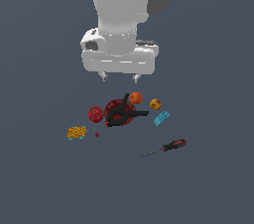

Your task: Pick up a designated object from a clutter of objects.

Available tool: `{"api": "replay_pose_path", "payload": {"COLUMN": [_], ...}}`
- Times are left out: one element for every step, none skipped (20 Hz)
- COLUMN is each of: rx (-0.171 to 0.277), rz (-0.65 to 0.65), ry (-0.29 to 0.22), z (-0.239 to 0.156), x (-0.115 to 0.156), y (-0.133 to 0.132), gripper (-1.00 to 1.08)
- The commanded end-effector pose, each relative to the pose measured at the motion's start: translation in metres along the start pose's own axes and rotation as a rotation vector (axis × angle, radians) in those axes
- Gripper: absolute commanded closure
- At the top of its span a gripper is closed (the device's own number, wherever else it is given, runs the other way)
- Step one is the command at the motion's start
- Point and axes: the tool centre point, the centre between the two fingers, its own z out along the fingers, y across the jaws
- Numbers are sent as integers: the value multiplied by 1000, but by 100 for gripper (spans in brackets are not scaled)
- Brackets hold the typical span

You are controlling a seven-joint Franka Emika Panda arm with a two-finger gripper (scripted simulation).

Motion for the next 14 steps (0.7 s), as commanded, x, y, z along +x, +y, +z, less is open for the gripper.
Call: {"api": "replay_pose_path", "payload": {"rx": [0,0,0,0,0,0,-1,-1,-1,-1,-2,-2,-2,-2], "rz": [0,0,1,3,5,6,8,8,7,5,3,2,1,3], "ry": [0,-1,-3,-6,-11,-17,-24,-29,-33,-36,-37,-38,-37,-36], "z": [0,0,1,3,5,8,11,14,15,16,16,16,16,16], "x": [0,0,0,0,-1,-1,-2,-3,-3,-4,-4,-4,-4,-4], "y": [0,0,2,4,6,10,14,17,19,20,20,20,20,20], "gripper": [-92,-92,-92,-92,-92,-92,-92,-92,-92,-92,-92,-92,-92,-92]}}
